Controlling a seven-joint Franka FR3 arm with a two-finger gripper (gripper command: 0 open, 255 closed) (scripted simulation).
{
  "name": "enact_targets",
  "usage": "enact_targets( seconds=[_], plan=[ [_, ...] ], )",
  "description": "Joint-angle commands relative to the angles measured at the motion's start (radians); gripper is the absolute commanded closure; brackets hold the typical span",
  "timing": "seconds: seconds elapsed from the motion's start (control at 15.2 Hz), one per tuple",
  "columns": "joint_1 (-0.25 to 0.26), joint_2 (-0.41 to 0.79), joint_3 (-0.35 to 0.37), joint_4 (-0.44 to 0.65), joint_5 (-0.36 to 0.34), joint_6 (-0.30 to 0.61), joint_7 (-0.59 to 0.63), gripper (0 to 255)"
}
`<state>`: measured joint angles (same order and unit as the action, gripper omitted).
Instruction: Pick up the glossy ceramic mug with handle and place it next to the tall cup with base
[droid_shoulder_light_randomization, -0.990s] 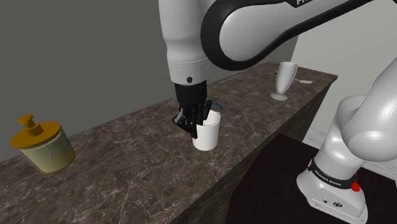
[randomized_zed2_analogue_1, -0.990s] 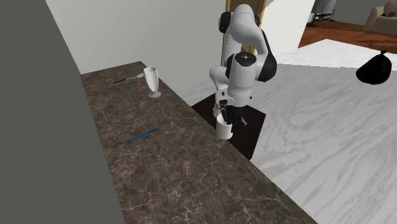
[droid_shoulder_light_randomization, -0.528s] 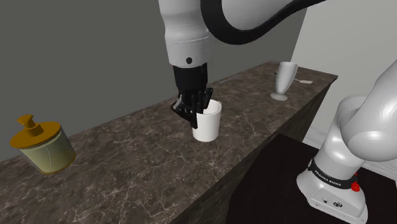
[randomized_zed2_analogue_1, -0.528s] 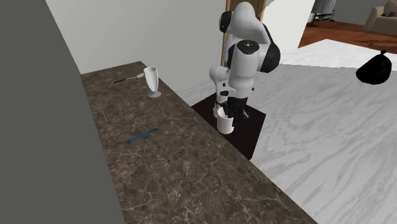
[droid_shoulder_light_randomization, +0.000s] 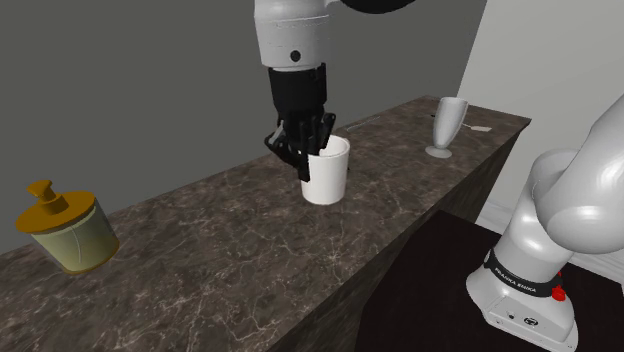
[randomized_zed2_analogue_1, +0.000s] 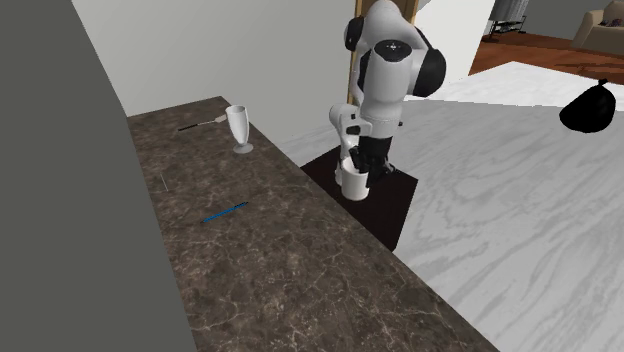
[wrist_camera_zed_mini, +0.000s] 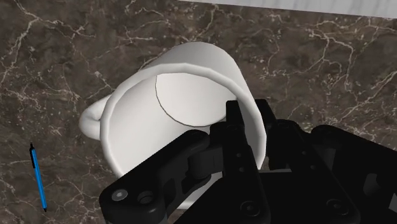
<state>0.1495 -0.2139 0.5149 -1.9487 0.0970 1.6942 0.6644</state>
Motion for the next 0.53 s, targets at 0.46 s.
enact_targets(
  seconds=[0.46],
  plan=[
    [-0.003, 0.011, -0.003, 0.132, -0.007, -0.122, 0.007, 255]
  ],
)
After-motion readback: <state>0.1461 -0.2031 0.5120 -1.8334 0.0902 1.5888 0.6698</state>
